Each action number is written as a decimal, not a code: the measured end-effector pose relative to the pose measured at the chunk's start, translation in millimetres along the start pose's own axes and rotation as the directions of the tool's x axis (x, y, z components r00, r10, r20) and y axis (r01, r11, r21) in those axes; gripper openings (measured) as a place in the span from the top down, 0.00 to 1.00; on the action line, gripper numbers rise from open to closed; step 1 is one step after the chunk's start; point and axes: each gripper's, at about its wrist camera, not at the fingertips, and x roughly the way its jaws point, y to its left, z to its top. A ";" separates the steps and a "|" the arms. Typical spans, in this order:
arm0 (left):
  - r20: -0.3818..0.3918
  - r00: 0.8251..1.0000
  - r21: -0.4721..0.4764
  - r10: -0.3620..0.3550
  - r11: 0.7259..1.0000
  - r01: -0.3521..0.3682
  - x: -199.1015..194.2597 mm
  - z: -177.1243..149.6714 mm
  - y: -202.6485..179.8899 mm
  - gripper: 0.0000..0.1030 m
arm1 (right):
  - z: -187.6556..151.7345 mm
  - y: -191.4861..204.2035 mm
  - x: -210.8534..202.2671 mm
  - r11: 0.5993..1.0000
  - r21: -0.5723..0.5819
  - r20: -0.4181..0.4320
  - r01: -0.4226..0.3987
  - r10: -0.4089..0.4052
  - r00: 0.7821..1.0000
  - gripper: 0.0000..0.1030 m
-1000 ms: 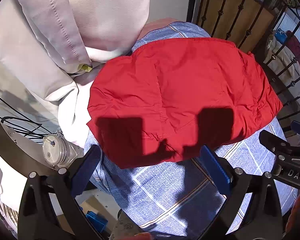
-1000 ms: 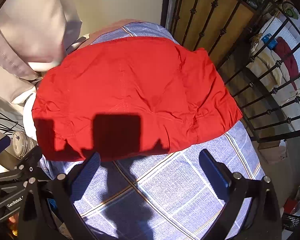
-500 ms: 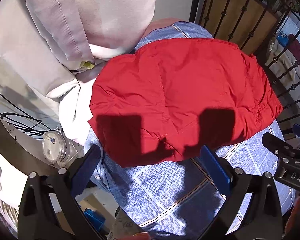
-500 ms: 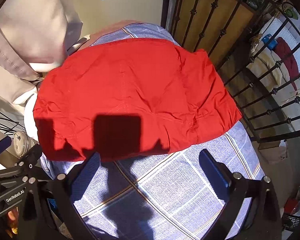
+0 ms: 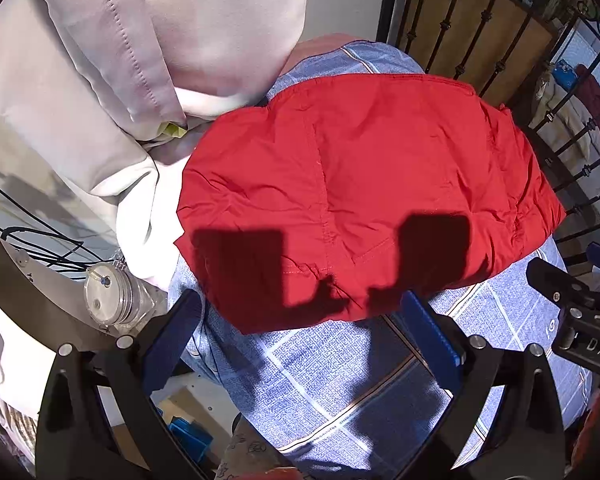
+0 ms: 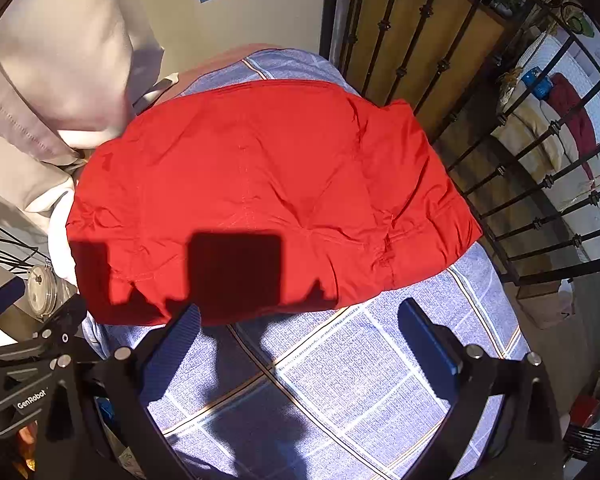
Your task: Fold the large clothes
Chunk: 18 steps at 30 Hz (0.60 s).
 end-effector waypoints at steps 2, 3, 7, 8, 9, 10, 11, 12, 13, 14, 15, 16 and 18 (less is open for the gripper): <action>0.002 1.000 0.000 0.001 1.000 -0.001 -0.5 -0.3 0.4 0.04 | 0.1 0.3 0.4 1.000 0.000 0.000 -0.001 0.001 1.000 0.05; 0.003 1.000 -0.001 0.001 1.000 -0.001 -0.3 0.0 0.6 0.04 | 0.2 0.5 0.4 1.000 0.000 0.000 -0.002 0.002 1.000 0.05; 0.004 1.000 -0.001 -0.003 1.000 0.003 -1.2 0.5 0.1 0.04 | 0.4 2.1 0.5 1.000 -0.007 -0.001 -0.002 0.002 1.000 0.05; 0.004 1.000 -0.001 -0.004 1.000 0.004 -1.3 0.2 0.0 0.04 | 0.2 2.1 0.2 1.000 -0.008 0.001 -0.002 0.002 1.000 0.05; 0.004 1.000 0.000 -0.004 1.000 0.004 -1.4 0.3 -0.4 0.04 | 0.2 2.1 -0.1 1.000 -0.008 0.002 -0.002 0.002 1.000 0.05; 0.004 1.000 0.001 -0.005 1.000 0.005 -1.7 0.2 -0.6 0.04 | 0.3 2.2 -0.1 1.000 -0.009 0.002 -0.001 0.001 1.000 0.05; 0.005 1.000 0.001 -0.005 1.000 0.005 -1.9 0.3 -0.7 0.04 | 0.5 2.6 0.0 1.000 -0.010 0.001 0.000 0.000 1.000 0.05; 0.005 1.000 0.001 -0.004 1.000 0.004 -2.0 0.1 -0.8 0.04 | 0.4 2.5 -0.1 1.000 -0.012 0.001 0.001 -0.001 1.000 0.05; 0.005 1.000 0.001 -0.004 1.000 0.004 -2.0 0.1 -0.9 0.04 | 0.6 2.4 -0.4 1.000 -0.012 0.003 0.002 -0.002 1.000 0.05; 0.004 1.000 0.001 -0.004 1.000 0.004 -2.1 0.1 -0.8 0.04 | 0.8 2.2 -0.7 1.000 -0.011 0.004 0.002 -0.002 1.000 0.05; 0.004 1.000 0.000 -0.004 1.000 0.004 -2.1 0.1 -0.9 0.04 | 1.0 2.1 -0.9 1.000 -0.011 0.005 0.001 -0.001 1.000 0.05; 0.005 1.000 -0.001 -0.004 1.000 0.004 -2.3 -0.1 -1.0 0.04 | 1.1 2.2 -1.0 1.000 -0.011 0.005 0.003 -0.003 1.000 0.05; 0.005 1.000 -0.003 -0.004 1.000 0.004 -2.4 0.4 -0.4 0.04 | 1.1 2.5 -0.7 1.000 -0.012 0.005 0.005 -0.005 1.000 0.05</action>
